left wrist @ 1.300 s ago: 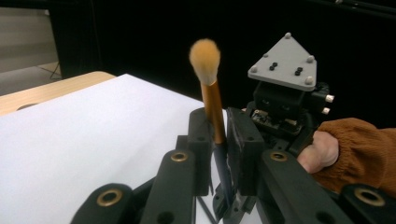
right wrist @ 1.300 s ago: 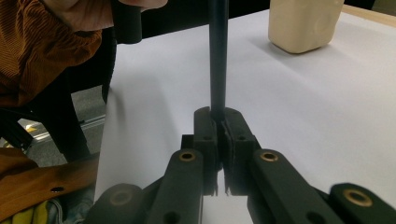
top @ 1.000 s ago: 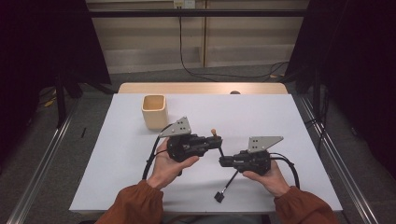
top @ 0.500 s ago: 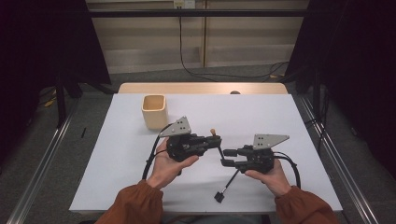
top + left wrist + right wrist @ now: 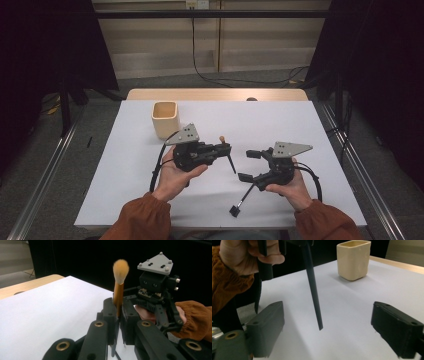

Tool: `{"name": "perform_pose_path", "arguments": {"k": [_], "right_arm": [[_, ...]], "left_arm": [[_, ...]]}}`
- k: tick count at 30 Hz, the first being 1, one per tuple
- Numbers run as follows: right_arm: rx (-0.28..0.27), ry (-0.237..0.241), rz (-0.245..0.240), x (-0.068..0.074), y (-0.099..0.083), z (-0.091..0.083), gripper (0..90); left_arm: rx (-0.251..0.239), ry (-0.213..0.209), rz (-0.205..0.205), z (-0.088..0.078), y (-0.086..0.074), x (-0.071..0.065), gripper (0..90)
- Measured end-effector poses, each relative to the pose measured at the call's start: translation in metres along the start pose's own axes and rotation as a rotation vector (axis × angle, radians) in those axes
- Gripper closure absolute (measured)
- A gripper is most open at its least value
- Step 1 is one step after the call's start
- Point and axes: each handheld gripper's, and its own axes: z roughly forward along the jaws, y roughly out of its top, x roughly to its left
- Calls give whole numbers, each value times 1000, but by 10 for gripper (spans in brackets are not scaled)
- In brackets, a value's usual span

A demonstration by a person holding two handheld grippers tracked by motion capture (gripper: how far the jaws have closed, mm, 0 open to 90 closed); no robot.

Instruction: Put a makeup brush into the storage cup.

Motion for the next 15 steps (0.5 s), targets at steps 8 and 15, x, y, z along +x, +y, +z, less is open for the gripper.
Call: {"name": "perform_pose_path", "arguments": {"k": [8, 15], "right_arm": [[-23, -81, 32, -2, 2, -8, 16], [-26, -120, 42, -2, 1, -17, 25]], "left_arm": [[6, 37, -2, -12, 0, 6, 843], [19, 72, -8, -25, -2, 12, 843]]}}
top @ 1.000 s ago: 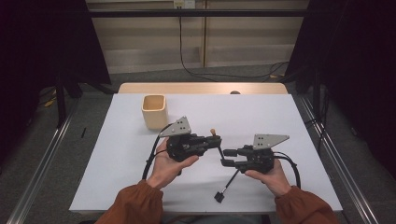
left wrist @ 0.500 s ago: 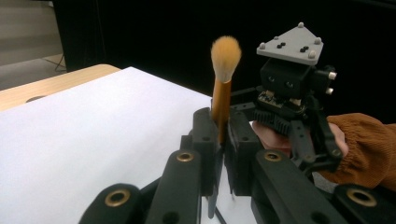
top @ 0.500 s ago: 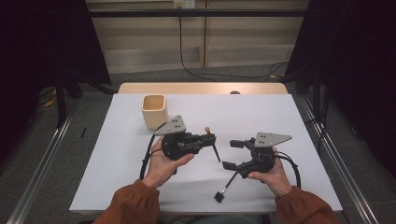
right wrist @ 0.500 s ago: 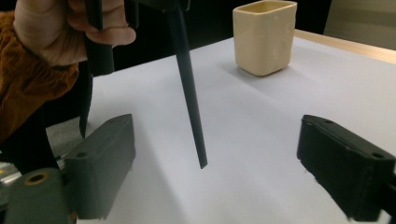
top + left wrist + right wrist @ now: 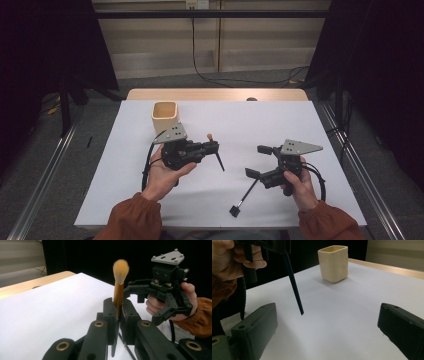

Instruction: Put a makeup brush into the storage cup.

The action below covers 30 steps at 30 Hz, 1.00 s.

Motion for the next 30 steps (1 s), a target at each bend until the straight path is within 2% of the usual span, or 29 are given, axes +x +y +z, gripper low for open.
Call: {"name": "perform_pose_path", "arguments": {"k": [5, 12, 17, 24, 27, 30], "right_arm": [[-4, -41, -13, 2, -1, -6, 25], [9, -117, -35, 6, -8, -14, 25], [10, -117, -39, 10, -9, -19, 21], [13, -133, -3, 11, -15, -31, 25], [13, -146, -18, 11, -18, -35, 23], [12, -151, -12, 11, -20, -38, 23]], "left_arm": [[-2, 27, -12, -10, -1, 5, 843], [3, 62, -9, -24, 0, 13, 843], [2, 90, -14, -34, 1, 20, 843], [-4, 120, -17, -48, 4, 29, 843], [-6, 136, -20, -51, 6, 32, 843], [-1, 172, -31, -56, 8, 36, 843]]}}
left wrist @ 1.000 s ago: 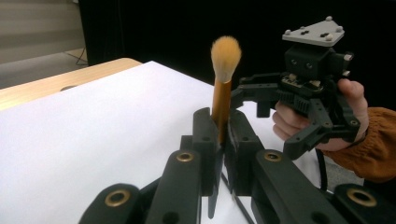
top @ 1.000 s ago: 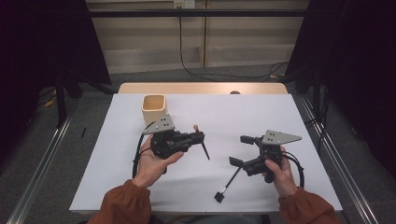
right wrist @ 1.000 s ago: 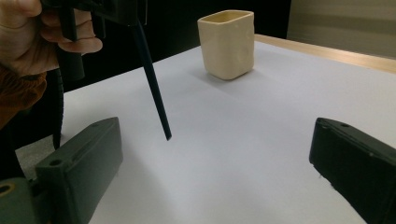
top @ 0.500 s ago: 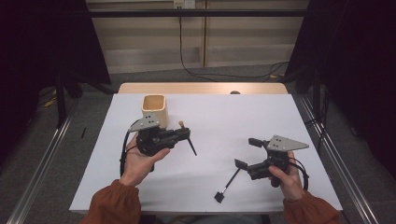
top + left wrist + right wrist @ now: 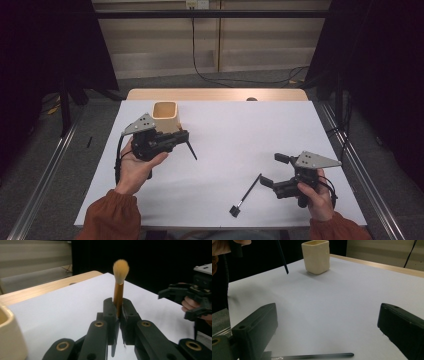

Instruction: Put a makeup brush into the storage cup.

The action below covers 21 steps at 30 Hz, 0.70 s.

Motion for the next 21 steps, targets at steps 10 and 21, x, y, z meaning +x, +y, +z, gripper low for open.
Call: {"name": "perform_pose_path", "arguments": {"k": [10, 21], "right_arm": [[-8, -20, -12, -3, -7, -3, 17], [-11, -21, -25, -2, -8, -3, 8]], "left_arm": [[-1, 52, -13, -15, 7, 19, 843], [-18, 68, -9, -27, 21, 30, 843]]}}
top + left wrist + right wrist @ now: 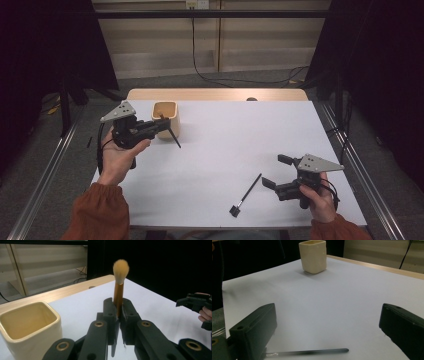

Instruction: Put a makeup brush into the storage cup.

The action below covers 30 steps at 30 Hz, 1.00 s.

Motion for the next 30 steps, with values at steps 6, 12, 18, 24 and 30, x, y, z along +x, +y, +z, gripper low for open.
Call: {"name": "perform_pose_path", "arguments": {"k": [6, 12, 18, 24, 30], "right_arm": [[-5, -3, 0, 0, 0, 0, 0], [-2, -1, 1, 1, 0, 0, 0], [3, 5, -2, 1, 0, 0, 0], [-3, 5, 2, 1, 0, 0, 0], [-7, 2, 2, 1, 0, 0, 0]], "left_arm": [[-3, 14, 0, 0, 6, 5, 843], [1, 33, -6, 6, 8, 13, 843], [-3, 50, 1, 7, 17, 18, 843], [-7, 62, 9, 12, 28, 22, 843], [-11, 73, 15, 14, 39, 25, 843]]}}
